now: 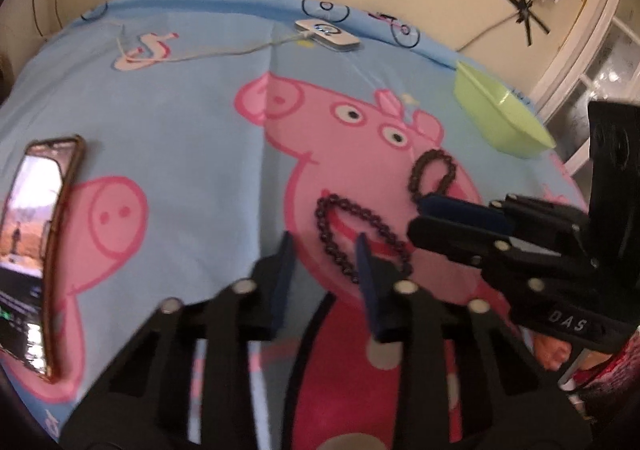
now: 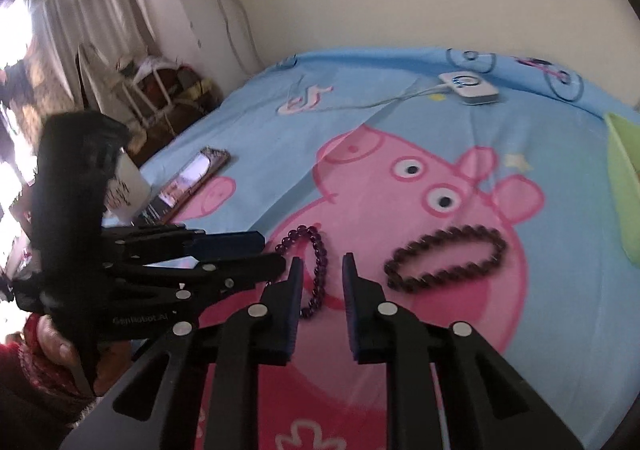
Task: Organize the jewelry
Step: 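Grasp the purple bead bracelet with the right gripper while the left grasps the dark brown bracelet, then carry both bracelets over the green basket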
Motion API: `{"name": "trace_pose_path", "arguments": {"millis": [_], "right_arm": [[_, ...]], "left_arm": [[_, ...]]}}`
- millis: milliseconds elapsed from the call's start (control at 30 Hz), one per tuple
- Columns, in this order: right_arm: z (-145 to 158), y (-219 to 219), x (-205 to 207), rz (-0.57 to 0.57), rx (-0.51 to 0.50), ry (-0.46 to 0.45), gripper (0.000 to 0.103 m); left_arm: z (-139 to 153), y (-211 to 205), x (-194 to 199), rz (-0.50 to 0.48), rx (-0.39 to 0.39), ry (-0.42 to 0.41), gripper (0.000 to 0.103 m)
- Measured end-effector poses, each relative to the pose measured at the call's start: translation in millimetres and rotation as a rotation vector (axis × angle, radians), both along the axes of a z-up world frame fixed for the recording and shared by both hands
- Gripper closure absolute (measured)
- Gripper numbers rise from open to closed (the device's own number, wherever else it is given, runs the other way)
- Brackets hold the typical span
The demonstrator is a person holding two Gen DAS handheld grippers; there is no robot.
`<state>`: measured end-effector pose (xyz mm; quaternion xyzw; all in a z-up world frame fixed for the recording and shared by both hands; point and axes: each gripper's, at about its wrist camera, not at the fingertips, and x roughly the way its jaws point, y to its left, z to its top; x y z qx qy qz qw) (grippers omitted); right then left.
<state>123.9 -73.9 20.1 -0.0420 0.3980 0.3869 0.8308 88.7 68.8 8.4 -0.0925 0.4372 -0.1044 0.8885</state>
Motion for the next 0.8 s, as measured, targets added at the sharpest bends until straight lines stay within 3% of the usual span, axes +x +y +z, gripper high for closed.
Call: {"name": "trace_pose_path", "arguments": {"millis": [67, 167, 300, 467, 667, 800], "right_arm": [[-9.0, 7.2, 8.0, 0.024, -0.040, 0.022, 0.103], [-15.2, 14.7, 10.7, 0.039, -0.078, -0.001, 0.103], [-13.4, 1.3, 6.6, 0.034, -0.041, -0.007, 0.103], [14.5, -41.5, -1.4, -0.032, 0.080, -0.070, 0.103], [63.5, -125.1, 16.3, -0.193, 0.175, -0.173, 0.103], [92.2, -178.1, 35.6, -0.277, 0.213, -0.199, 0.103]], "left_arm": [[-1.7, 4.7, 0.7, 0.005, -0.027, -0.001, 0.092], [-1.8, 8.4, -0.3, 0.002, -0.060, 0.000, 0.095], [6.3, 1.8, -2.8, -0.025, -0.087, -0.009, 0.103], [32.0, -27.7, 7.0, -0.097, -0.112, -0.045, 0.103], [84.7, -106.8, 51.1, -0.267, -0.118, -0.148, 0.103], [100.8, -151.3, 77.0, -0.336, -0.125, -0.201, 0.103]]}}
